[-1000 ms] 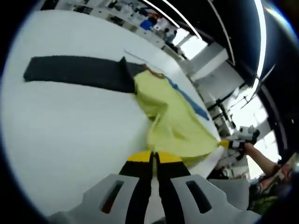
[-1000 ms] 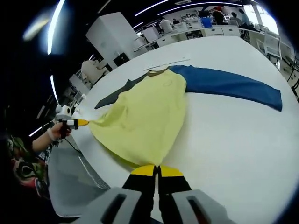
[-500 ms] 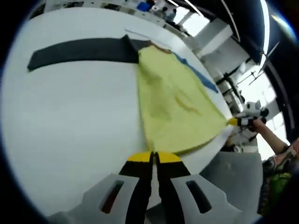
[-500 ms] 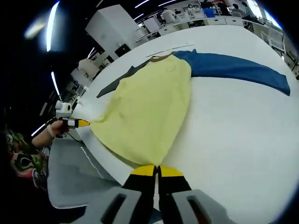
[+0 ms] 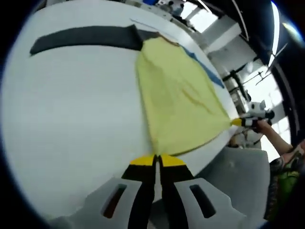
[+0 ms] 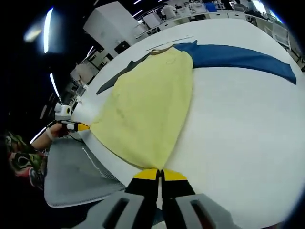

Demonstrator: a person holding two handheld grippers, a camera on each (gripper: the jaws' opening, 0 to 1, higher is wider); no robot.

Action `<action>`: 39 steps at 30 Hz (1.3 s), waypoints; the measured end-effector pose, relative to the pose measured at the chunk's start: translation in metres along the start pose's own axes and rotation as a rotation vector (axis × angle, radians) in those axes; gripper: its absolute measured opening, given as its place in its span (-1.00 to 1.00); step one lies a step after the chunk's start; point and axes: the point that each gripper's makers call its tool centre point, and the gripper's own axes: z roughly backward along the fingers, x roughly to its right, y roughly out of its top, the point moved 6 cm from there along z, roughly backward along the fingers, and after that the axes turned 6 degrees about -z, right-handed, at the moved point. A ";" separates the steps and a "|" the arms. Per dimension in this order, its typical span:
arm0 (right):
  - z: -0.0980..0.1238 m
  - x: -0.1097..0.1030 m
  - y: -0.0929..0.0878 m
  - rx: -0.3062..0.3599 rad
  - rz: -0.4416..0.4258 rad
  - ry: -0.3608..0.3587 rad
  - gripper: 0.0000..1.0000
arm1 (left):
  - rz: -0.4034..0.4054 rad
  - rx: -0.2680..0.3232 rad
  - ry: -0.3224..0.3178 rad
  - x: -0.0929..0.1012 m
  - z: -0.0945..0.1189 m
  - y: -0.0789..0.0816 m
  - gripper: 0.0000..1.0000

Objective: Fold the garment on the visible template until the final outline fits inside the template.

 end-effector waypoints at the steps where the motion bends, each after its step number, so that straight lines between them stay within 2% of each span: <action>1: 0.000 0.000 0.000 0.000 0.000 -0.002 -1.00 | 0.001 0.000 0.000 0.001 0.000 0.000 -1.00; 17: -0.001 0.004 -0.008 -0.018 0.033 -0.012 -1.00 | 0.030 -0.018 -0.011 0.001 -0.004 -0.011 -1.00; 39: -0.003 0.008 -0.010 -0.011 0.037 -0.020 -1.00 | 0.017 -0.003 -0.027 0.002 -0.004 -0.009 -1.00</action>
